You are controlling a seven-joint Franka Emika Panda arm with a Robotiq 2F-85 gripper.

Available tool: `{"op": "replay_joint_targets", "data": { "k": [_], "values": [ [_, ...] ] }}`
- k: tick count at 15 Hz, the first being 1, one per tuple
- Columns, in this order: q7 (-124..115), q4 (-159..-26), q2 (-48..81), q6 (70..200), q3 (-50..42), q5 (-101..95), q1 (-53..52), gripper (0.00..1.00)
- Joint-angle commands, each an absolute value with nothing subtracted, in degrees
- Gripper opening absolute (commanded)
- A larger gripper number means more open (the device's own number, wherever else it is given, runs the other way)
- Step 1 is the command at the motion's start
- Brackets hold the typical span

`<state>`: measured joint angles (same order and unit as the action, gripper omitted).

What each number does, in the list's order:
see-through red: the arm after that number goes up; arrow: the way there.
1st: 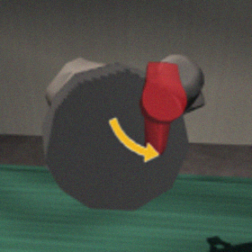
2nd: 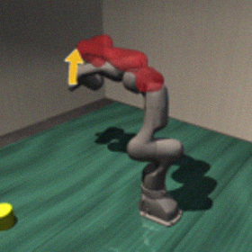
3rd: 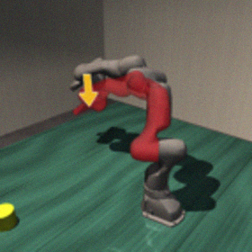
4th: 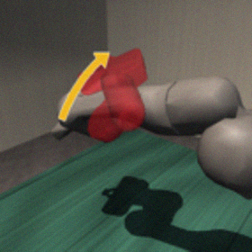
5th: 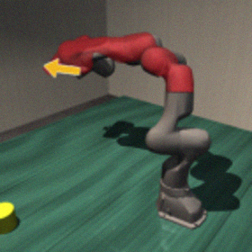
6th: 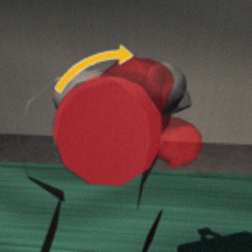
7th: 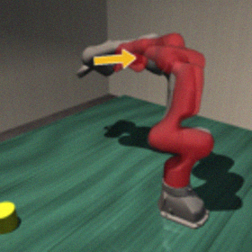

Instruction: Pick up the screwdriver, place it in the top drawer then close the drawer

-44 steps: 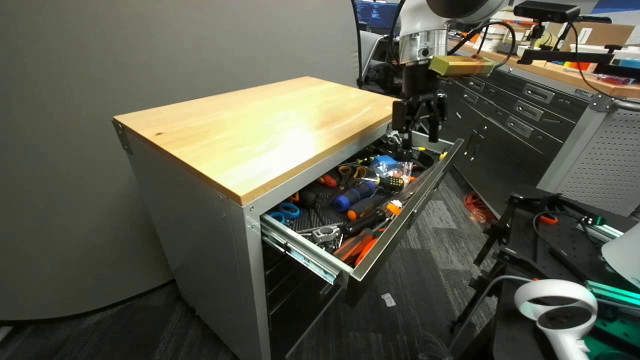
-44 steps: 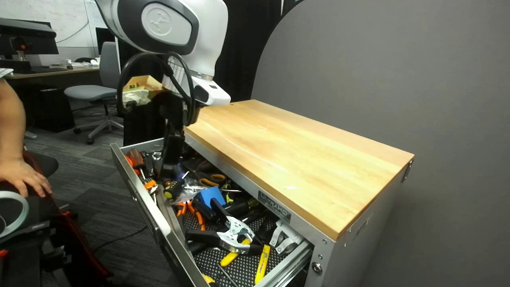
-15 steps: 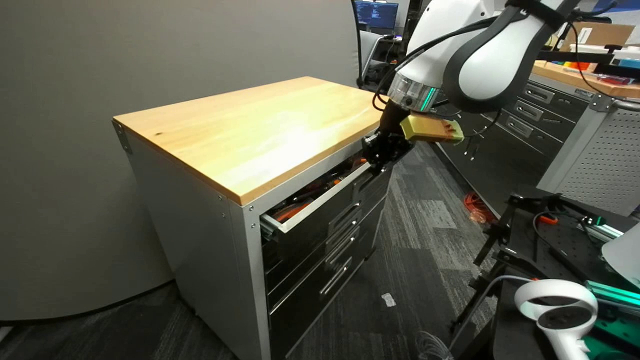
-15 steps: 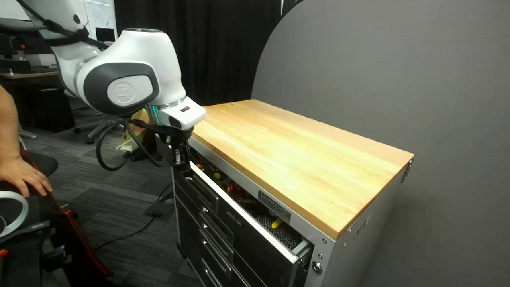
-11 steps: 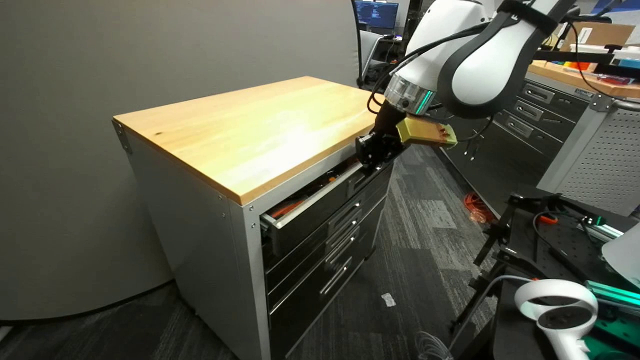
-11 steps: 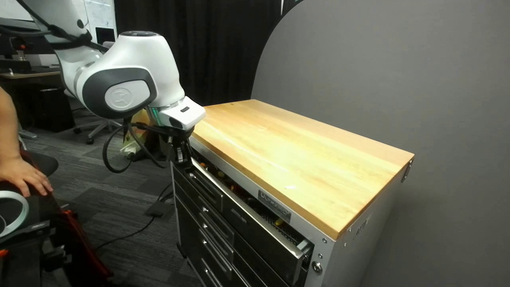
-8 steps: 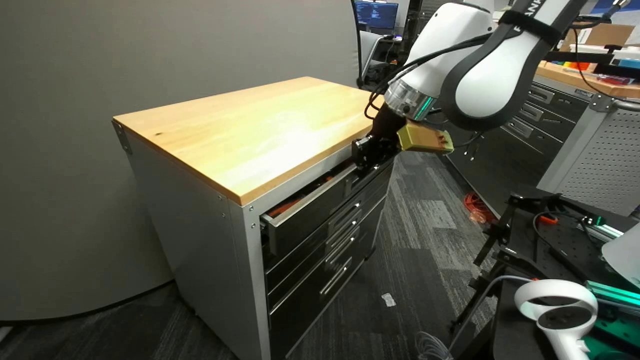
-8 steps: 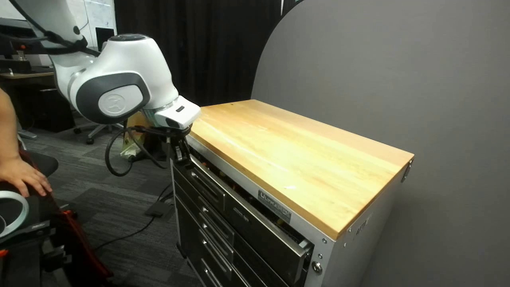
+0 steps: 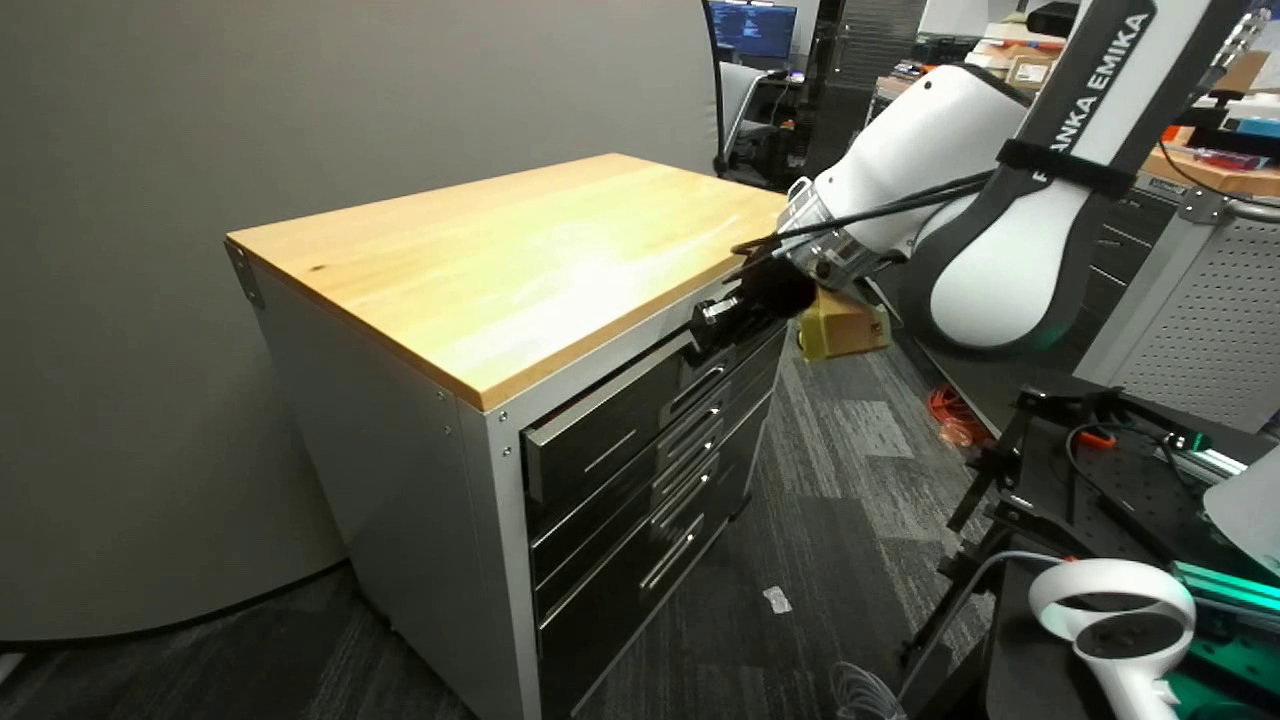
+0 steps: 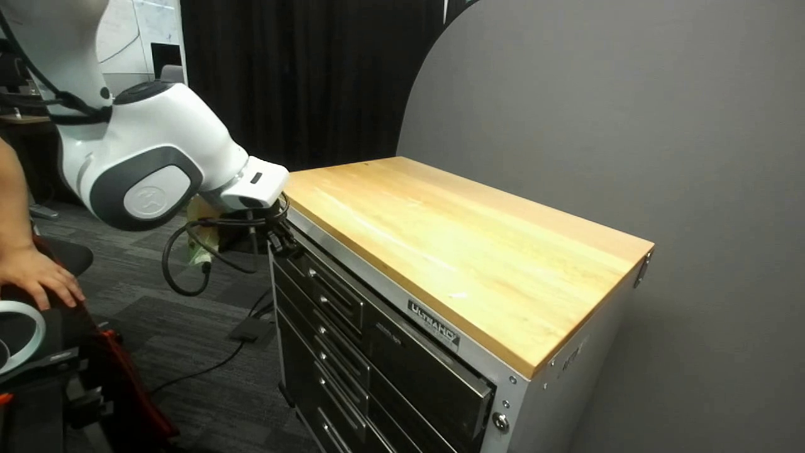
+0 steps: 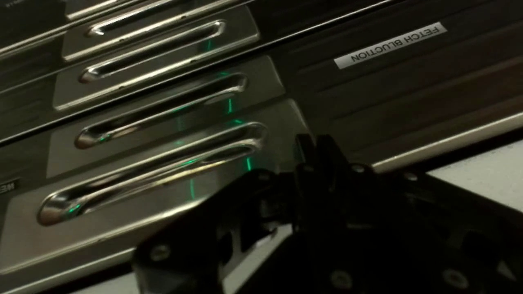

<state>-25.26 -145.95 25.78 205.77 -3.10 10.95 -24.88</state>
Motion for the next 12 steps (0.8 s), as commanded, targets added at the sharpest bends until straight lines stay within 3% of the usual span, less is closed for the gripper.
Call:
{"op": "replay_joint_targets", "data": {
  "k": [1, 9, 10, 11, 12],
  "values": [
    [-17.5, -142.2, 32.8, 216.6, -0.5, 20.9, -27.0, 0.09],
    [-12.2, -136.1, 41.2, 223.3, 4.2, 26.7, -26.4, 0.09],
    [-11.1, -135.9, 41.3, 222.0, 4.0, 27.4, -26.7, 0.14],
    [-10.6, -136.1, 40.6, 219.6, 4.1, 27.7, -26.4, 0.34],
    [-10.3, -137.3, 38.6, 215.1, 4.7, 27.2, -25.2, 0.37]
  ]
}}
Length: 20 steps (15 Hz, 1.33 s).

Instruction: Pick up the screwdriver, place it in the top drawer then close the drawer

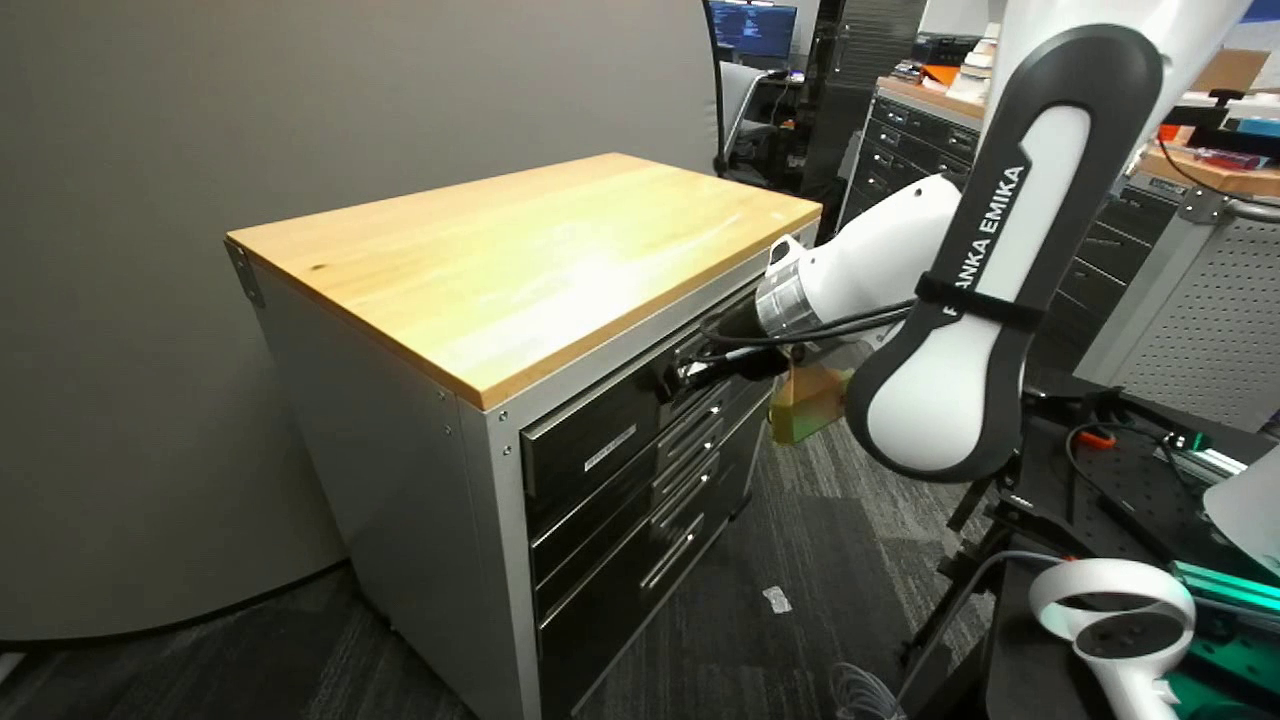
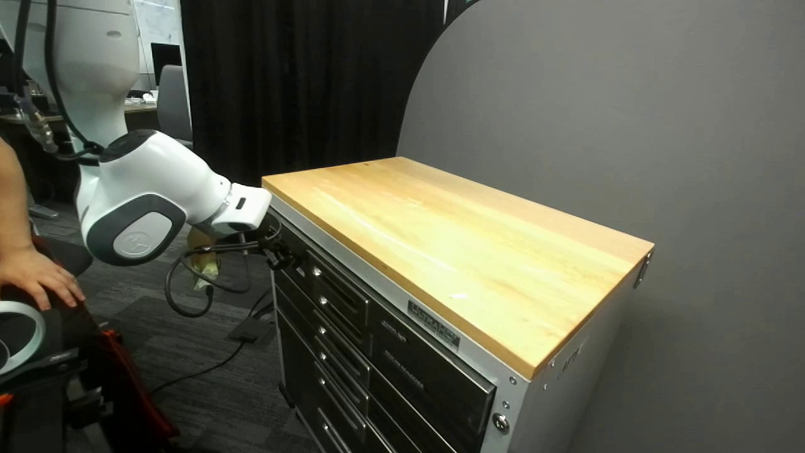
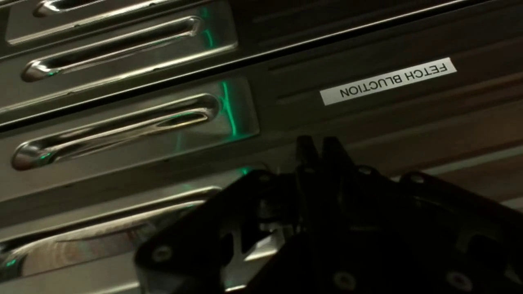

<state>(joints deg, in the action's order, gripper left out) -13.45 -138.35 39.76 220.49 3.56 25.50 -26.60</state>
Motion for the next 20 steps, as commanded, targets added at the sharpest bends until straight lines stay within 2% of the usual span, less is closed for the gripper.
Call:
{"op": "replay_joint_targets", "data": {
  "k": [1, 5, 8, 9, 12, 15, 18, 19, 20],
  "values": [
    [-9.8, -138.9, 36.3, 210.3, 4.1, 28.1, -24.9, 0.44],
    [-8.0, -146.8, 25.2, 191.0, -2.6, 28.2, -26.1, 0.75],
    [-5.8, -150.6, 18.6, 176.7, -13.7, 24.7, -31.4, 0.97],
    [-6.7, -151.2, 16.9, 171.8, -17.8, 20.9, -33.2, 1.00],
    [-7.8, -150.7, 11.0, 156.6, -23.2, 8.3, -33.4, 1.00],
    [-10.5, -148.6, 6.6, 142.5, -14.7, -4.4, -22.9, 1.00],
    [-7.3, -145.7, 4.6, 128.3, -7.1, -5.4, -16.3, 1.00],
    [-9.6, -147.1, 6.7, 135.0, -5.8, -5.2, -14.4, 1.00],
    [-9.0, -146.5, 5.9, 131.8, -4.4, -5.0, -13.4, 1.00]
  ]
}}
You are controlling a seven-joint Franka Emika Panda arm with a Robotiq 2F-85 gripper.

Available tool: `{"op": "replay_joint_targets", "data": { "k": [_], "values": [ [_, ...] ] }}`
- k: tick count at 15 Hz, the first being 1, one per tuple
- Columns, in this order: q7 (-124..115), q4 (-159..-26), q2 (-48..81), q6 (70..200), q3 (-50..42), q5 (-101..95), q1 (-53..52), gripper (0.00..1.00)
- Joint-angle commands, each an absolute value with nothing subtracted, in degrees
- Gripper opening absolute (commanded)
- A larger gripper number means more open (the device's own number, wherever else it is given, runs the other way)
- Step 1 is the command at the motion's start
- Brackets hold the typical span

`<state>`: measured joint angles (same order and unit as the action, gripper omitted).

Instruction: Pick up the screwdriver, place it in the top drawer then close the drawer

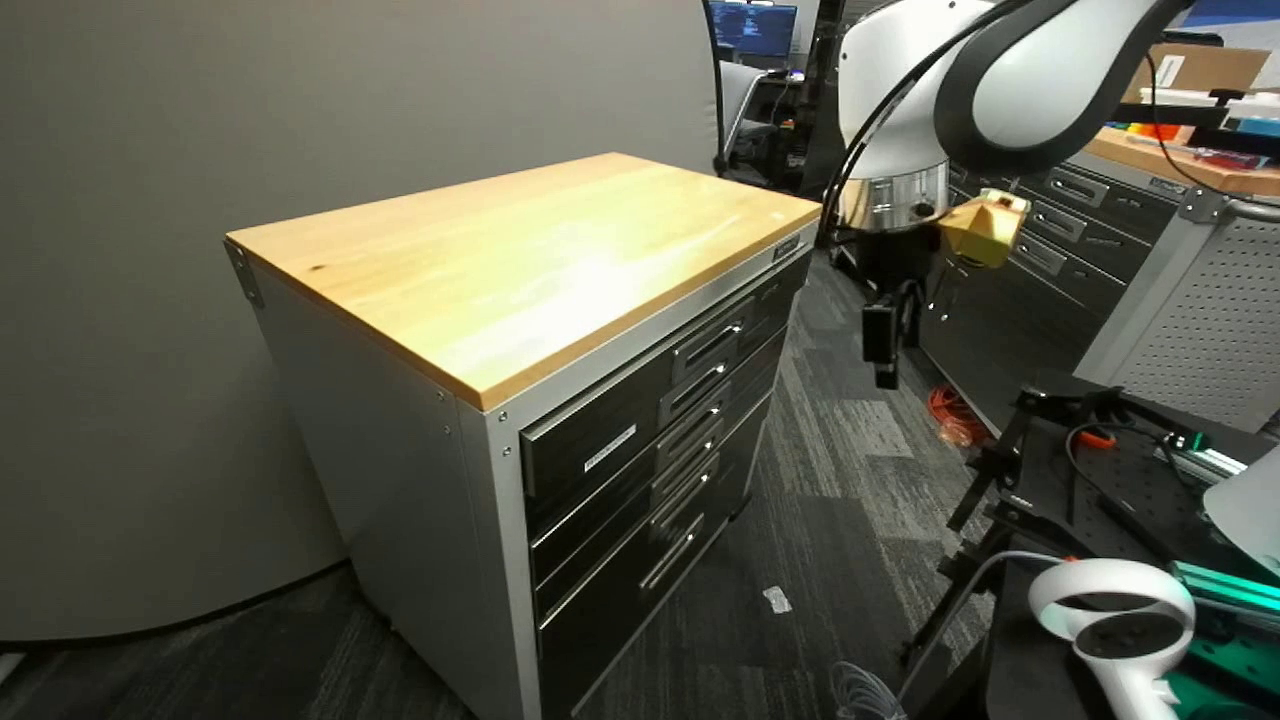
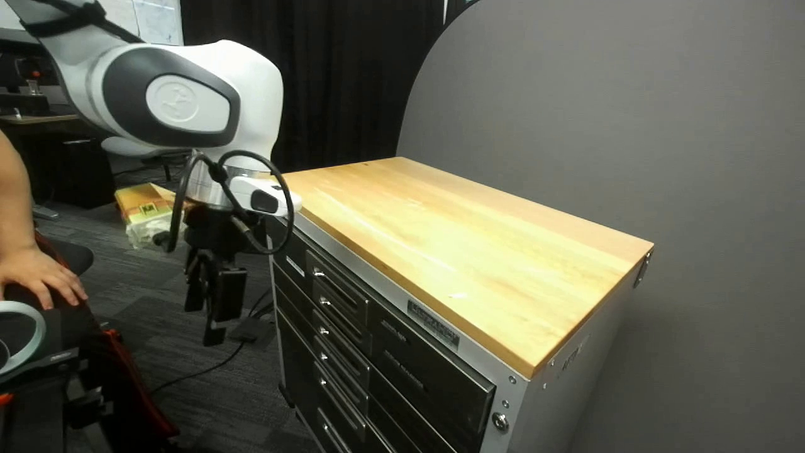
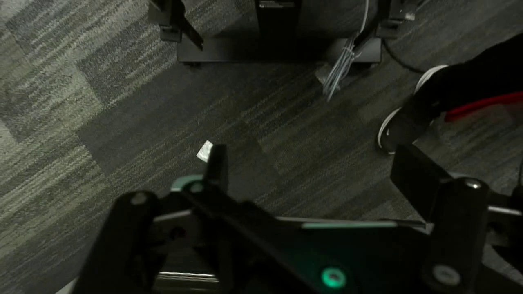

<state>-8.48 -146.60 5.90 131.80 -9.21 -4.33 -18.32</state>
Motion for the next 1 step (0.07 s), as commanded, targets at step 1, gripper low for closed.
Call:
{"op": "replay_joint_targets", "data": {
  "k": [1],
  "values": [
    [-8.7, -146.2, 5.5, 130.4, -3.7, -4.9, -13.0, 1.00]
  ]
}}
